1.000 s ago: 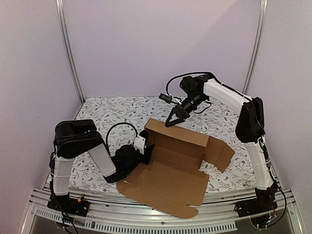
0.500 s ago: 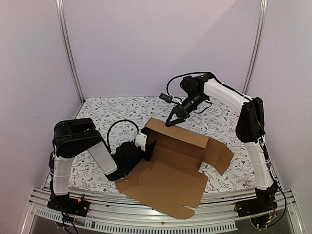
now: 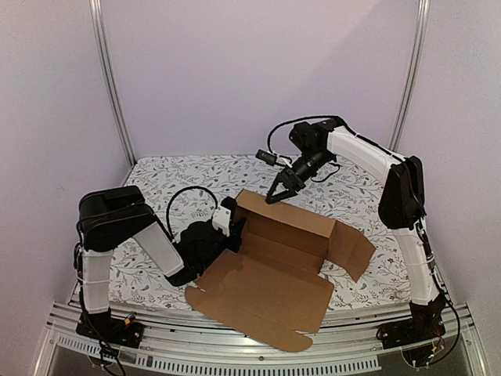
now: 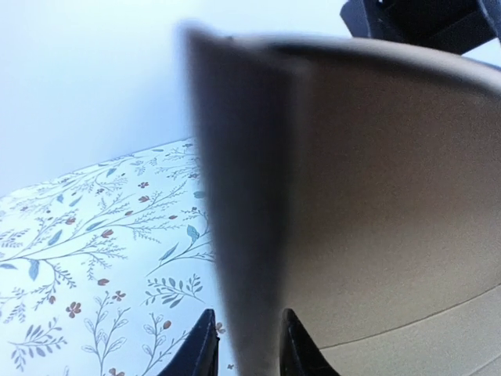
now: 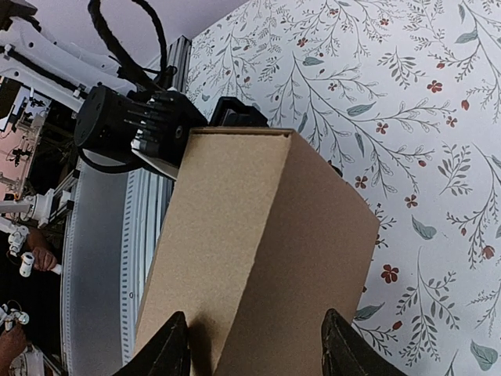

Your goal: Fold the paper box

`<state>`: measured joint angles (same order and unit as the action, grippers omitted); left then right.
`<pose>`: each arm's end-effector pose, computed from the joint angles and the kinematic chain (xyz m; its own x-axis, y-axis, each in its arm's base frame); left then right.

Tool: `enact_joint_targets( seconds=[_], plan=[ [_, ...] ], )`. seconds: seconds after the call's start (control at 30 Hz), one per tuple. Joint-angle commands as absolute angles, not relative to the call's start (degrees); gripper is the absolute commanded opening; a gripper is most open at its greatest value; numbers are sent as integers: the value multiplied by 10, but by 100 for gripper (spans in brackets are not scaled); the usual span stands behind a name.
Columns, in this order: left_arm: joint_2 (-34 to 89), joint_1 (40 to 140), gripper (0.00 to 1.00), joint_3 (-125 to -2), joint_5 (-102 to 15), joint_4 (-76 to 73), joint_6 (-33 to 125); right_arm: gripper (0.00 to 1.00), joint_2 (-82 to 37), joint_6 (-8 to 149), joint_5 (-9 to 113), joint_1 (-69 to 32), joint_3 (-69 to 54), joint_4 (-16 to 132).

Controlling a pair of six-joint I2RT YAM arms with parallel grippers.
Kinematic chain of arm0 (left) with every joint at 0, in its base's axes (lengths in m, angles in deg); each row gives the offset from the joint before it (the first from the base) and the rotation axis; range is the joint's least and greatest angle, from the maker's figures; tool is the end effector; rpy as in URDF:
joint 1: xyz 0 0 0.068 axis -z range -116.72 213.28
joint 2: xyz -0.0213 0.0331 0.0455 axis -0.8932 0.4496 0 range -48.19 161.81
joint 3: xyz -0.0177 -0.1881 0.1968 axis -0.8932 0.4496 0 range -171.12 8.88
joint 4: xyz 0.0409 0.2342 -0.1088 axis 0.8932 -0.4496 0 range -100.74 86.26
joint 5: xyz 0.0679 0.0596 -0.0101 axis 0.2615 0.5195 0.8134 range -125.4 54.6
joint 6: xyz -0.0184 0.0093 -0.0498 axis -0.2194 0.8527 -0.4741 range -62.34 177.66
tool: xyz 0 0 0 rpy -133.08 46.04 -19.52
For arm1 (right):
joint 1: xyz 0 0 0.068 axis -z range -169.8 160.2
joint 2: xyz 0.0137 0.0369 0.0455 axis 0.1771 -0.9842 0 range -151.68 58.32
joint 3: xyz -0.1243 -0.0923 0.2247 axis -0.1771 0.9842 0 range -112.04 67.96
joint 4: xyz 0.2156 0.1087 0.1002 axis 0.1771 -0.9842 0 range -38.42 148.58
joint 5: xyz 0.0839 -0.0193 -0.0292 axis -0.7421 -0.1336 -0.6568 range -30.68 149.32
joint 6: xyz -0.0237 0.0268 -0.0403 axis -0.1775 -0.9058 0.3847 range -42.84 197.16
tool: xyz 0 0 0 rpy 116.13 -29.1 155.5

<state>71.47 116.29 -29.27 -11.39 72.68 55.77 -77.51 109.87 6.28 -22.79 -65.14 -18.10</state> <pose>0.2236 -0.2726 0.1000 -0.0694 0.0420 -0.9967 0.4837 0.8752 0.0032 0.3825 0.2822 0.2520 -0.4503 -0.6797 -0.5791 -0.8247 0.0679 0.5615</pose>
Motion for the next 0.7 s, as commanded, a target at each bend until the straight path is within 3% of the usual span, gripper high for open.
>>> enact_joint_targets(
  seconds=[0.0, 0.27, 0.53, 0.67],
  plan=[
    [713, 1150, 25, -304, -135, 836, 539, 56, -788, 1113, 110, -233, -639, -362],
    [743, 1159, 11, -340, -111, 836, 507, 56, -791, 1110, 102, -233, -639, -366],
    [773, 1198, 0, -373, 5, 836, 537, 56, -792, 1113, 94, -234, -638, -374],
    [767, 1199, 4, -369, 5, 836, 546, 56, -790, 1114, 91, -233, -639, -372]
  ],
)
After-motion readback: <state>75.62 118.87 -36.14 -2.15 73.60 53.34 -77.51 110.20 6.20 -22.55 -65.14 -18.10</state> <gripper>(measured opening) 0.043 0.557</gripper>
